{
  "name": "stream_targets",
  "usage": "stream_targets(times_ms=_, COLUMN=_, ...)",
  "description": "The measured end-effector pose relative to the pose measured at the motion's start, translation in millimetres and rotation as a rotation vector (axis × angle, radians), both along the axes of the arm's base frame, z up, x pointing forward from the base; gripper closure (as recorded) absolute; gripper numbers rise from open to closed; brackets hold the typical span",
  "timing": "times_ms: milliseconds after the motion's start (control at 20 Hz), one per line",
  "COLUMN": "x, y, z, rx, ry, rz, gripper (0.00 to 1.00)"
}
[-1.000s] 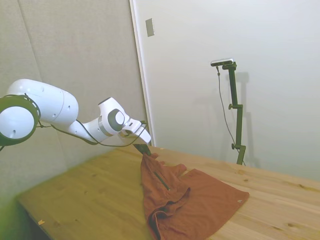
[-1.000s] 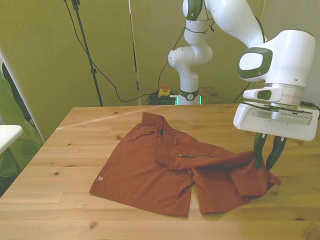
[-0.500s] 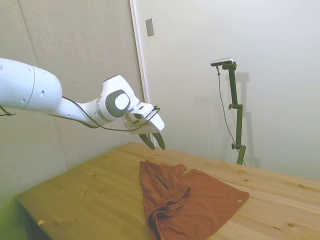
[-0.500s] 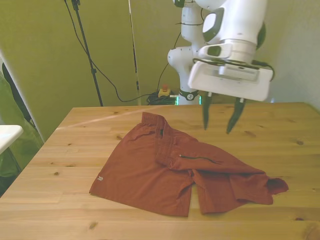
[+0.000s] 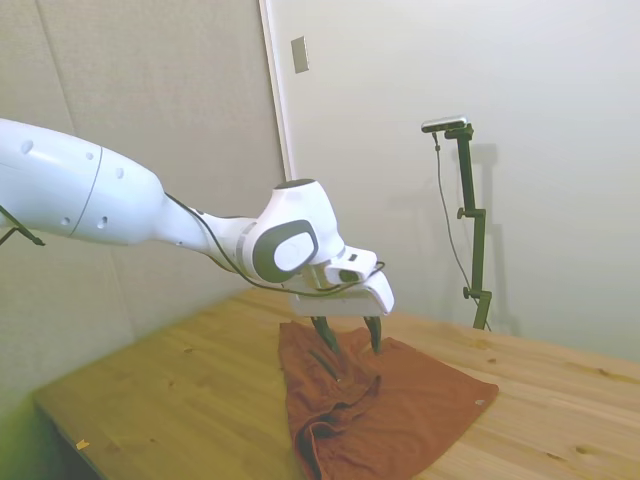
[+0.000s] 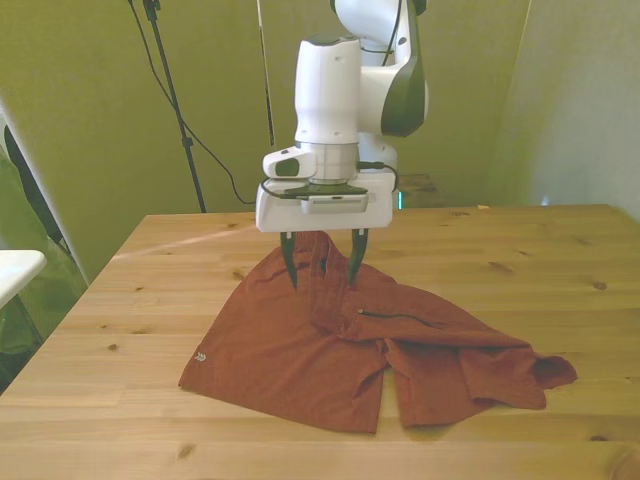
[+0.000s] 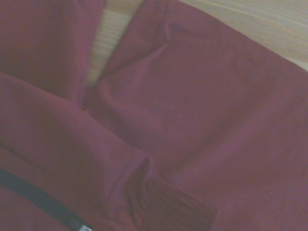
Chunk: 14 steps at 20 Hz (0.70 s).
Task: Unfold the shorts
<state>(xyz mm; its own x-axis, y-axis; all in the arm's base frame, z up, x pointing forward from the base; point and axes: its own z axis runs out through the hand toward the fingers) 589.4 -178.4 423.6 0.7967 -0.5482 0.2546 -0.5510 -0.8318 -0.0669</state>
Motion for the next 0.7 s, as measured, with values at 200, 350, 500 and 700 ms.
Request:
stream_targets(times_ms=200, x=3, y=-13, z=-22, rx=0.036, ry=-0.007, rz=0.041, gripper=0.0)
stream_targets(times_ms=350, x=7, y=-12, z=-38, rx=0.057, ry=-0.009, rz=0.06, gripper=0.0)
stream_targets(times_ms=500, x=13, y=-6, z=-53, rx=0.073, ry=-0.01, rz=0.076, gripper=1.0)
stream_targets(times_ms=700, x=19, y=-3, z=-64, rx=0.081, ry=-0.003, rz=0.08, gripper=1.0)
